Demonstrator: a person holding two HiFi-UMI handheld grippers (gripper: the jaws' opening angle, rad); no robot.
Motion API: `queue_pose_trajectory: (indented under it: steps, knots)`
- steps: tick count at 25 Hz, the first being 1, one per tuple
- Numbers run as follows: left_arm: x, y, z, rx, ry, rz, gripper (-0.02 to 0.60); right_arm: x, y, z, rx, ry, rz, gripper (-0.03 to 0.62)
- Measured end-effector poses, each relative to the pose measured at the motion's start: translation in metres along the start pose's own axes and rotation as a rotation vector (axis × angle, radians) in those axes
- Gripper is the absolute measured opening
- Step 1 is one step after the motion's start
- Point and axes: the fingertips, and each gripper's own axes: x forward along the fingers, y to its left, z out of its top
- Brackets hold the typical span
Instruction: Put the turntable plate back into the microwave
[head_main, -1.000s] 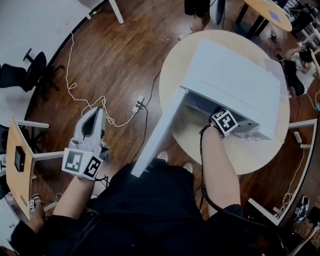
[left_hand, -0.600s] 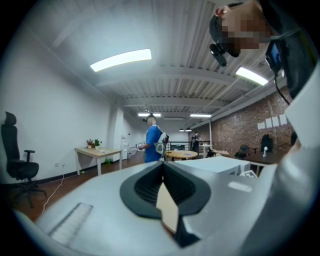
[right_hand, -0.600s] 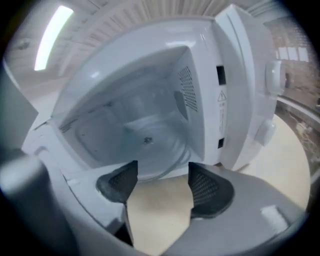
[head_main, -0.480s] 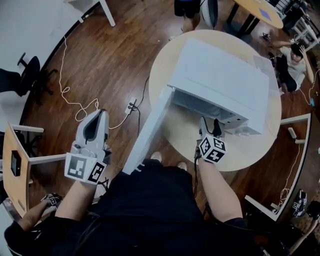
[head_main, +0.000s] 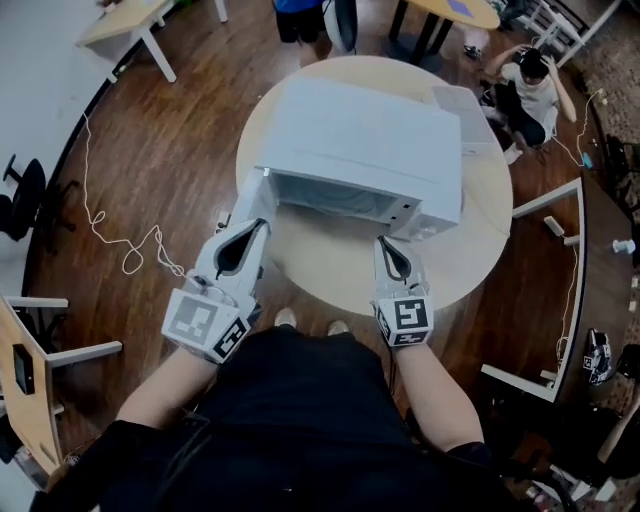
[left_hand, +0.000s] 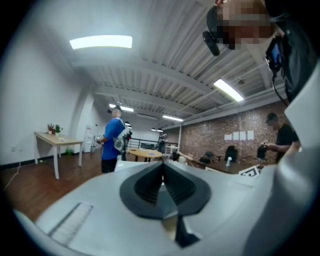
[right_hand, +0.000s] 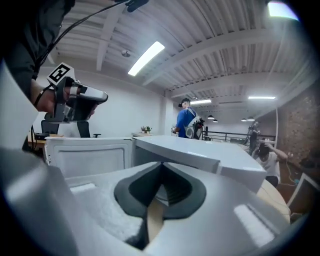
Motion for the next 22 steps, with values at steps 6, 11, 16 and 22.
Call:
queue_pose_trajectory:
  steps: [6,11,16,22]
  knots:
    - [0.044,-0.049,-0.059,0.002,0.108,-0.089,0.008,-0.051,-0.046,-0.011,0.104,-0.003,-0.145,0.002]
    - [0.049,-0.069,-0.056,0.025,0.100,-0.133,0.008,-0.078,-0.068,0.001,0.084,-0.039,-0.210,0.002]
    - [0.049,-0.072,-0.061,0.030,0.116,-0.131,0.008,-0.094,-0.087,-0.002,0.100,-0.048,-0.277,0.002]
    - [0.043,-0.065,-0.062,0.023,0.122,-0.105,0.008,-0.099,-0.096,-0.005,0.109,-0.046,-0.307,0.002]
